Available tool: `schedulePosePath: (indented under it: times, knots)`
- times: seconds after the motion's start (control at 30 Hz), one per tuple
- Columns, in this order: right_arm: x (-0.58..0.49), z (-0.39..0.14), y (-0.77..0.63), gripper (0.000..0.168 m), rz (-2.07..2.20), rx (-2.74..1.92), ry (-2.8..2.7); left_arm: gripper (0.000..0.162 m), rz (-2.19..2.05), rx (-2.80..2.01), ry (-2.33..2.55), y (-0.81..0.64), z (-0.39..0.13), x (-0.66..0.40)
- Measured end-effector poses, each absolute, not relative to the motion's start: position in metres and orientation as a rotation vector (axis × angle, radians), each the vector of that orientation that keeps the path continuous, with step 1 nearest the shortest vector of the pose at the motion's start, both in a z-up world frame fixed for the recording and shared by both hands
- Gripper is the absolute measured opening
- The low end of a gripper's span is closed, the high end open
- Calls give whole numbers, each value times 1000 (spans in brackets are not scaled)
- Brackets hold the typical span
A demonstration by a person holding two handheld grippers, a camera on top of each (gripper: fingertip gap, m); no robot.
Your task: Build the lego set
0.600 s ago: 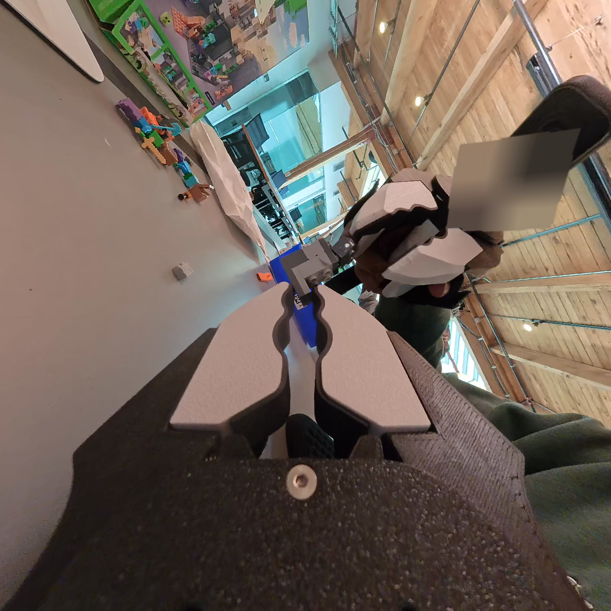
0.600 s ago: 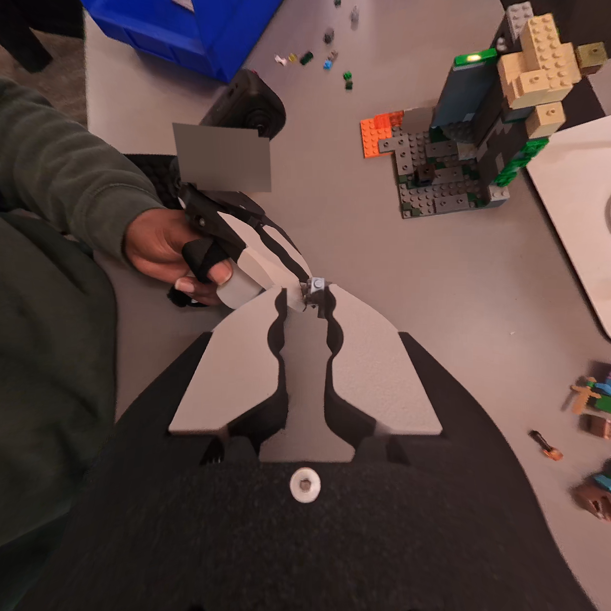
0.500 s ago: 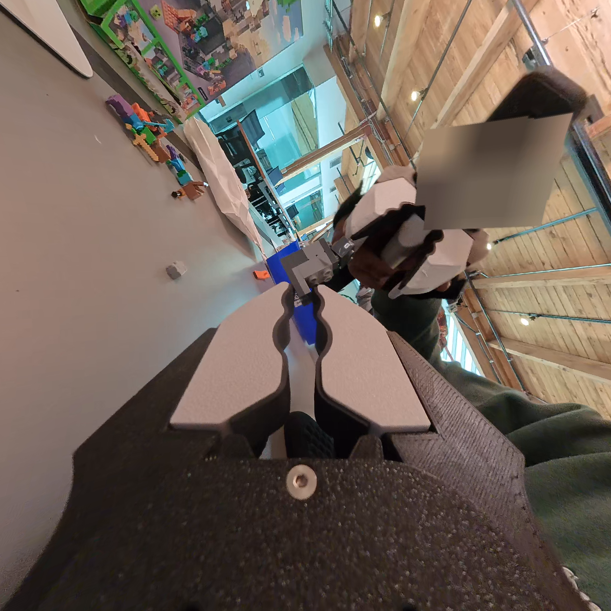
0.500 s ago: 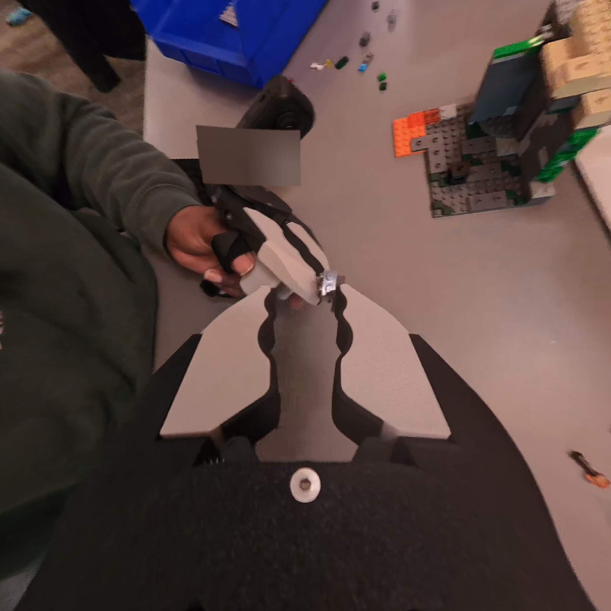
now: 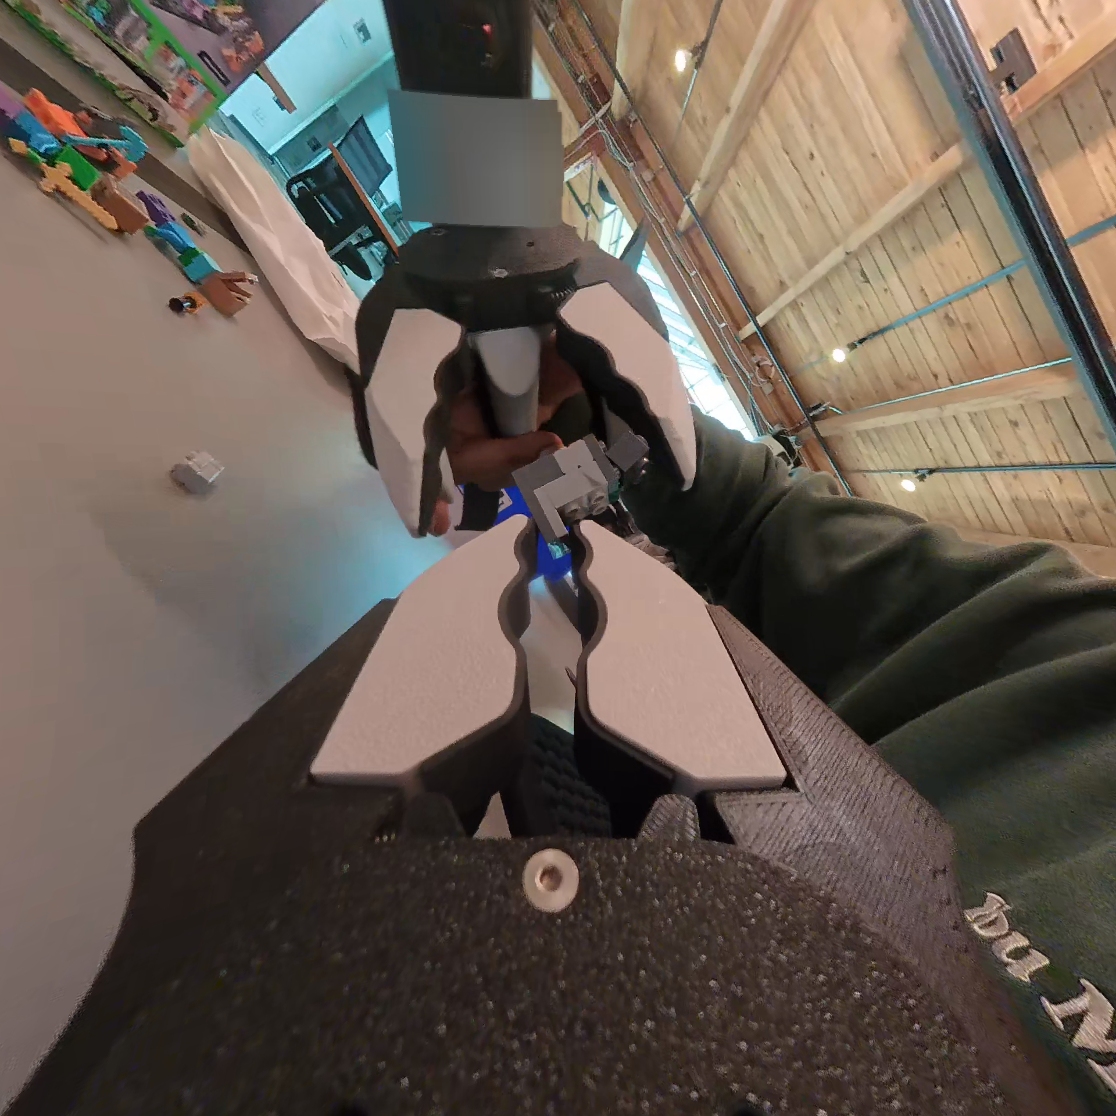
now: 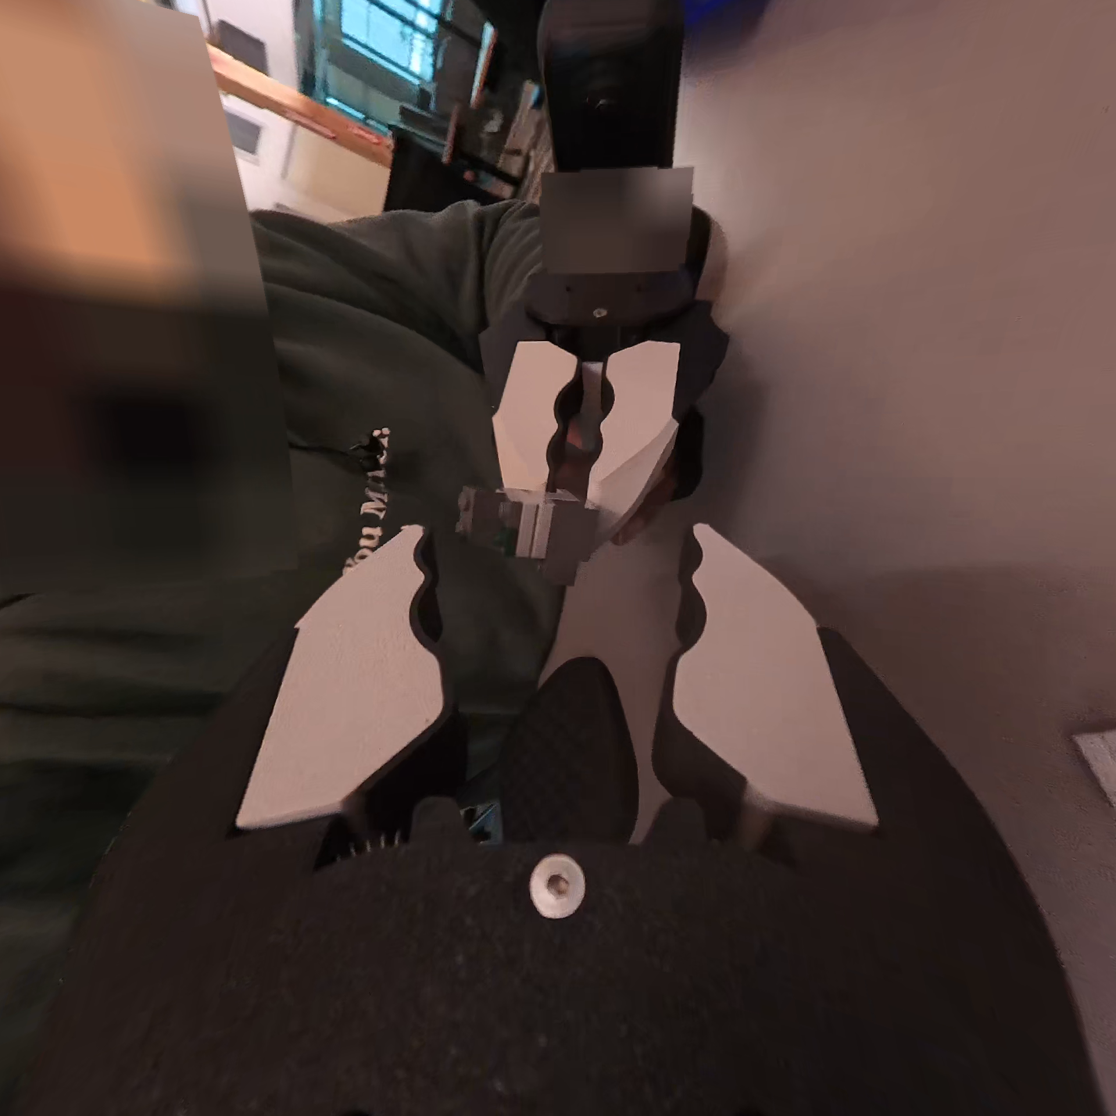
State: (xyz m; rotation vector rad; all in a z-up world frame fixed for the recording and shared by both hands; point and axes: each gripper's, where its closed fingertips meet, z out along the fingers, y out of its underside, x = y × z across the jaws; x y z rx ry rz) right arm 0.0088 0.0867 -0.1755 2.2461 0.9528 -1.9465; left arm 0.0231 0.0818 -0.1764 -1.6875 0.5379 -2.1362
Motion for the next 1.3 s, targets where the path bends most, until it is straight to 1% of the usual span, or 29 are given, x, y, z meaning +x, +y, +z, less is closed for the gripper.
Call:
schedulePosePath:
  times: [0.2,0.33,1.3]
  knots:
    - [1,-173,83,74,-2001,2141,929,10,-2130,-1689,562,80,-178,24]
    - [-3,-174,79,64,-2003,2116,949,10,-2121,-1683,567,80,-176,23]
    - [-6,-176,77,56,-2017,2243,1229,9,-1902,-1728,734,80,-180,19]
